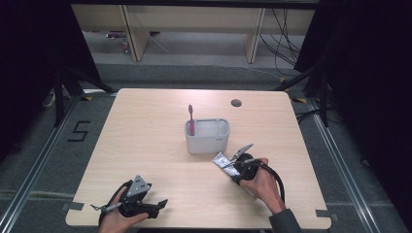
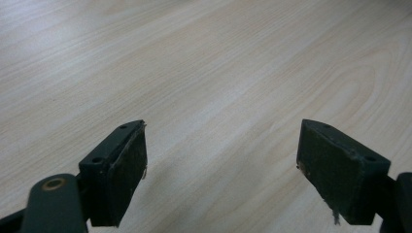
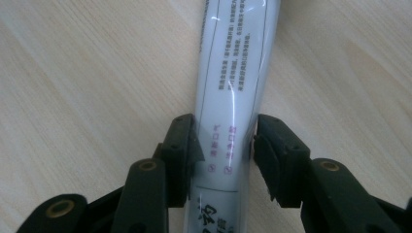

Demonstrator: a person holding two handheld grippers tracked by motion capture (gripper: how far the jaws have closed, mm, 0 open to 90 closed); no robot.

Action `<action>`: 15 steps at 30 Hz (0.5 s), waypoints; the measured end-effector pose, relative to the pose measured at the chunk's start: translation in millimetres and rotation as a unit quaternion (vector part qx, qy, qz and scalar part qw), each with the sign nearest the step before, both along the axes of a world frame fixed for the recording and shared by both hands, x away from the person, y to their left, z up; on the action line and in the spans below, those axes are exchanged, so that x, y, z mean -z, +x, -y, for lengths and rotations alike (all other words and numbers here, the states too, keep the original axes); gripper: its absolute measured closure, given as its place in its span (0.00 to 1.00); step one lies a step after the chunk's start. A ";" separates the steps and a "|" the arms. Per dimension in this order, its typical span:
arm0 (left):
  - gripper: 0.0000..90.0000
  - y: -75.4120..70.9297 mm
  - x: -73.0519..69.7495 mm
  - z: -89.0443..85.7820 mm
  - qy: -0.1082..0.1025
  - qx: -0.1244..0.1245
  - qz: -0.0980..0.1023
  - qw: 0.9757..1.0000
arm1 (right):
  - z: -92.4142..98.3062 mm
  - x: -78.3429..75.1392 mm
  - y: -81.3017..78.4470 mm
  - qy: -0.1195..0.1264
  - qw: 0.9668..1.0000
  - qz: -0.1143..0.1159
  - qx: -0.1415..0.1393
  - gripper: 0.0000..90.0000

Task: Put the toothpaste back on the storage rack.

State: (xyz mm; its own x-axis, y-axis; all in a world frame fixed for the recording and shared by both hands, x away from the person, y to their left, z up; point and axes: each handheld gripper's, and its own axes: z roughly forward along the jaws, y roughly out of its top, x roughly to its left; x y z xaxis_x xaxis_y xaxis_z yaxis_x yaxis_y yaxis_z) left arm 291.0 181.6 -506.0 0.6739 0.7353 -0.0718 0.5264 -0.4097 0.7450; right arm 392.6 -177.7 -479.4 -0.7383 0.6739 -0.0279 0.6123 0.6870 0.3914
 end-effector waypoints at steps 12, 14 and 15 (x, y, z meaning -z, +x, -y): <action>0.20 -0.1 -0.7 -0.1 0.006 0.000 0.000 1.000 | -5.2 -0.7 5.1 -0.025 0.999 -0.024 -0.001 0.70; 0.20 0.0 -0.6 0.2 0.006 0.000 0.000 1.000 | -4.9 -0.9 6.1 -0.027 0.999 -0.020 -0.009 0.71; 0.20 0.0 -0.7 0.2 0.006 0.001 0.000 1.000 | -4.7 -0.9 6.5 -0.029 0.999 -0.020 -0.007 0.71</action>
State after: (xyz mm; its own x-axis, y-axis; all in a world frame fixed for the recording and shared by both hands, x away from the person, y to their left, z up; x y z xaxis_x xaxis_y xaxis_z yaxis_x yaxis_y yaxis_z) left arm 290.9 181.4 -505.4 0.6749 0.7352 -0.0631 0.5262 -0.4195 0.7397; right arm 399.1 -173.1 -478.4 -0.7495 0.6610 -0.0367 0.6162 0.7168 0.3265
